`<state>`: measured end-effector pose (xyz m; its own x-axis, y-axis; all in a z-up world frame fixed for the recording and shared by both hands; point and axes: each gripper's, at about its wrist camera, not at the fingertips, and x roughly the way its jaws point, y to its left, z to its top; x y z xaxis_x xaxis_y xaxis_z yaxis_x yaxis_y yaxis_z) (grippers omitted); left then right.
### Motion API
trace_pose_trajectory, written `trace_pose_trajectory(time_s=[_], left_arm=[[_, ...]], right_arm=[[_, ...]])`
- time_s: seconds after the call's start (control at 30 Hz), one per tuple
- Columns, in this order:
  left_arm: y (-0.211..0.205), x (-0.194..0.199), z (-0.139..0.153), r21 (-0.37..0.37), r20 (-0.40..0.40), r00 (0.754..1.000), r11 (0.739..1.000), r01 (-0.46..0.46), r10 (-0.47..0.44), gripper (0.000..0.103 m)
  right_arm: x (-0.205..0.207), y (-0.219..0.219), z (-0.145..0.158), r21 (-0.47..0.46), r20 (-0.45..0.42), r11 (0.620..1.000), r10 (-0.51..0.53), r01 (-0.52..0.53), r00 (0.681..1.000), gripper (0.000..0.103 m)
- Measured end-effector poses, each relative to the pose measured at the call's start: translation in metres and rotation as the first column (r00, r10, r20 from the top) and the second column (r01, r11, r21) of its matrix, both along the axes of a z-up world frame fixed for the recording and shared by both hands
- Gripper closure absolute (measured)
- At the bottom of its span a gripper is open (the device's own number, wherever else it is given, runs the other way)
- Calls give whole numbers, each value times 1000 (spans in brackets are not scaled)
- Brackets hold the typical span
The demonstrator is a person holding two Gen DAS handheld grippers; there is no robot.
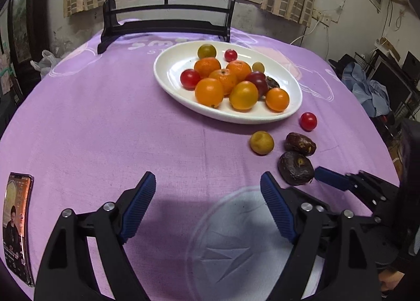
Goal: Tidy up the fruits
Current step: 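Grasp a brown dried fruit with the right tool while the left tool grasps a small yellow fruit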
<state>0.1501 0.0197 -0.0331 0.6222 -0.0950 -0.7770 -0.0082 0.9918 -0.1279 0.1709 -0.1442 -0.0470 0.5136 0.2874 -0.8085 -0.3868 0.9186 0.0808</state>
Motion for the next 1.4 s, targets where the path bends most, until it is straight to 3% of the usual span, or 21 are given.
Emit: trace_pose_trajectory(time_s=[0.07, 0.17, 0.43, 0.63, 0.77, 1.0, 1.23, 1.37, 1.4], left_arm=[[-1, 2, -3, -7, -17, 1000, 1000, 11, -11, 23], [-3, 3, -5, -6, -21, 1000, 1000, 17, -17, 23], [-1, 6, -11, -14, -34, 999, 1000, 1, -2, 23], [-15, 4, -14, 45, -31, 999, 999, 18, -16, 23], [-22, 7, -15, 0, -70, 997, 1000, 28, -28, 23], [-46, 33, -9, -5, -88, 995, 999, 44, -44, 34], [-61, 58, -22, -22, -133, 990, 998, 51, -53, 45], [-69, 64, -24, 22, -110, 993, 998, 55, -52, 49], [-70, 66, -25, 33, -106, 993, 998, 57, -53, 54]], right_arm=[[4, 6, -2, -11, 4, 1000, -5, 5, 1000, 45], [10, 15, -3, -45, 26, 999, -17, 18, 1000, 58], [-1, 0, 6, -13, 33, 999, -41, 41, 999, 59], [-24, -36, 14, 12, 44, 997, -74, 74, 996, 59], [-31, -58, 14, 33, 42, 995, -98, 97, 994, 59], [-36, -80, 25, 121, 56, 986, -119, 112, 991, 59], [-41, -88, 33, 166, 61, 980, -119, 107, 991, 59], [-41, -87, 35, 169, 65, 981, -107, 95, 992, 59], [-40, -86, 34, 166, 65, 982, -104, 92, 992, 59]])
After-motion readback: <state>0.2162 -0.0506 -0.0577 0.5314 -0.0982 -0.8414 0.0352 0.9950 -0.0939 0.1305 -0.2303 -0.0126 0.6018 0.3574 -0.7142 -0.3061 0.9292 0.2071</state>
